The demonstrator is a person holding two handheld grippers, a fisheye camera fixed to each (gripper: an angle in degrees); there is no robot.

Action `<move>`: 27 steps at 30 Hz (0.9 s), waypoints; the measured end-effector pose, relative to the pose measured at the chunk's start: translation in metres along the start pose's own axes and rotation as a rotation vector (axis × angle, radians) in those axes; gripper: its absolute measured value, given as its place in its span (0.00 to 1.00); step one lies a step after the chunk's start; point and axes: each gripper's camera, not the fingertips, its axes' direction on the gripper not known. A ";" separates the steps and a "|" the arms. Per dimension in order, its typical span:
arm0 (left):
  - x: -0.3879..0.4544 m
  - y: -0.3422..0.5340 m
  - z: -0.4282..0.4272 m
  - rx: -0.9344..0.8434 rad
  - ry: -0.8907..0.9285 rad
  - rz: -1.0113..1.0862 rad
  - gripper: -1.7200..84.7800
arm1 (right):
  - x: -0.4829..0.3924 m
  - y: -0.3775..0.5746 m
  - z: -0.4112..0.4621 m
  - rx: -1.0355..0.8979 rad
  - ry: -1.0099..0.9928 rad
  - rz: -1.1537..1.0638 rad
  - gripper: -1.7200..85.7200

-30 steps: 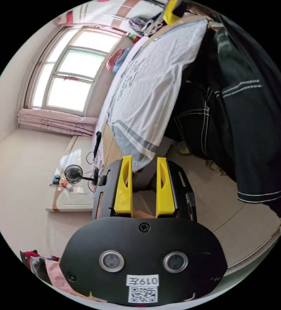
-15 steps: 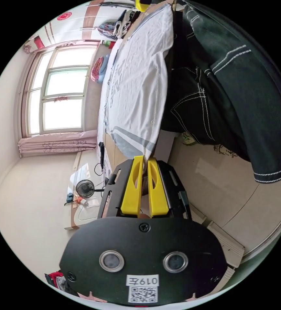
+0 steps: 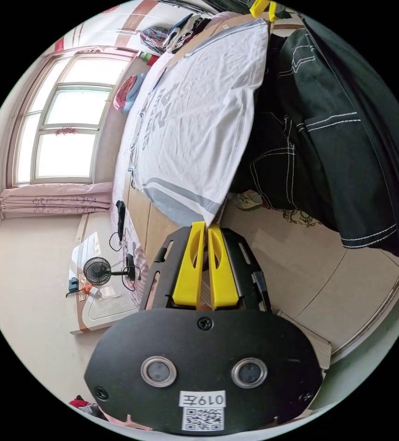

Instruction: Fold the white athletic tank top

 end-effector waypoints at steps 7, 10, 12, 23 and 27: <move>-0.008 0.003 0.000 -0.013 0.018 0.005 0.03 | -0.004 -0.034 -0.023 -0.102 0.119 -0.098 0.11; -0.010 0.006 0.001 -0.021 0.023 0.000 0.03 | -0.015 -0.044 -0.020 -0.171 0.129 -0.158 0.11; -0.010 0.007 0.002 -0.025 0.028 0.000 0.03 | -0.025 -0.052 -0.016 -0.216 0.142 -0.201 0.11; -0.027 0.025 0.006 -0.027 0.041 -0.022 0.03 | -0.067 -0.091 -0.015 -0.267 0.270 -0.386 0.09; -0.029 0.031 0.010 -0.031 0.043 -0.017 0.03 | -0.085 -0.099 -0.013 -0.261 0.309 -0.486 0.08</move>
